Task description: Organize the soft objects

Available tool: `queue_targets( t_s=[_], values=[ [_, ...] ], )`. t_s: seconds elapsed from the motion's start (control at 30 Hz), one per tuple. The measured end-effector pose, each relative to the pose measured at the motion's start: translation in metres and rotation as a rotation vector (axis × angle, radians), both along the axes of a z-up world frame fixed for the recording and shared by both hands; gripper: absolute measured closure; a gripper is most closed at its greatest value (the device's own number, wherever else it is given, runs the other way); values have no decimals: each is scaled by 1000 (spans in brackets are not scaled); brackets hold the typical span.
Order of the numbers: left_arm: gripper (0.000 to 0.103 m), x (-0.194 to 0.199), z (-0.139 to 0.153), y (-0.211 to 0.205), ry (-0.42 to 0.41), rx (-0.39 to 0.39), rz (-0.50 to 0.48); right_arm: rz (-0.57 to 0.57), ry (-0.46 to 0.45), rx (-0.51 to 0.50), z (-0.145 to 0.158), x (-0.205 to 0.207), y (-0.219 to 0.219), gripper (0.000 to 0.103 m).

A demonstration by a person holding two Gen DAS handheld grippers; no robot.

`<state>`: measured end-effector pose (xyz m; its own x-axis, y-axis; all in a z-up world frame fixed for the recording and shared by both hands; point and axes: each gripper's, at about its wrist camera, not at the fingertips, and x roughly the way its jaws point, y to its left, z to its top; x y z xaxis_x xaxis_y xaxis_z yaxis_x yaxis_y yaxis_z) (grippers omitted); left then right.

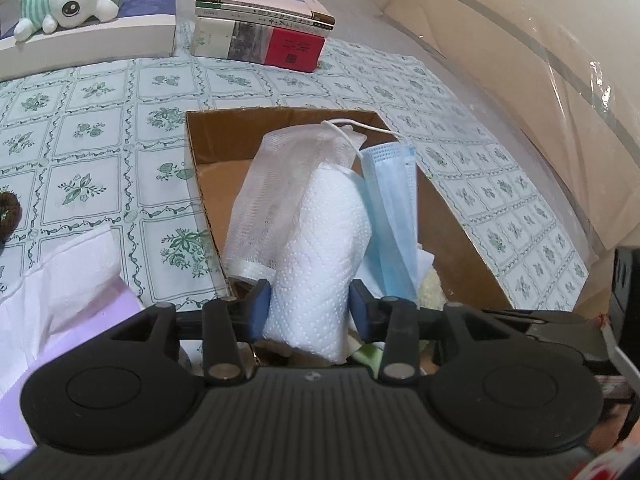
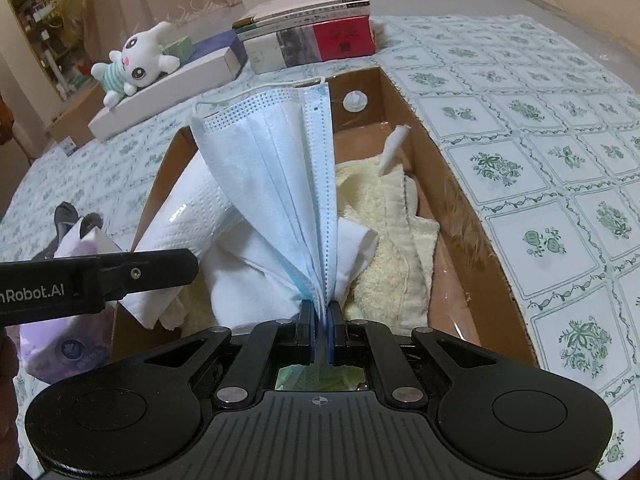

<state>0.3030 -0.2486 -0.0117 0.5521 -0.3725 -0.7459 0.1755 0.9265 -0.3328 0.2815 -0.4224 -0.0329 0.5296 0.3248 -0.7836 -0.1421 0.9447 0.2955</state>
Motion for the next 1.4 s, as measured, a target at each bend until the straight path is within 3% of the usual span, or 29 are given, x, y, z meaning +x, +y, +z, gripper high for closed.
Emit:
queue_targets(
  t_s=[0.23,0.4,0.43,0.5,0.53,0.57,0.93,1.03,1.4],
  values=[
    [58,-15,-1,-11,-13,20,-44,-27,29,-76,6,-34,-16,97],
    [41,-27,3,-20,-25,40,-71,-43,23,-62,6,-47,-23,97],
    [39,-29,5,-20,-30,42,-71,-48,20,-59,7,-48,-24,93],
    [35,-35,11,-17,-43,47,-66,-66,7,-45,9,-53,-26,63],
    [35,-36,13,-16,-48,47,-63,-77,-8,-35,11,-57,-27,40],
    [34,-38,15,-14,-52,46,-60,-83,-30,-19,14,-61,-28,38],
    [34,-85,51,17,-149,37,-27,-199,-182,62,59,-121,-30,38],
    [28,-105,60,25,-178,37,-13,-245,-206,90,67,-143,-30,38],
    [23,-178,71,60,-223,84,22,-328,-210,155,83,-214,-13,38]
  ],
)
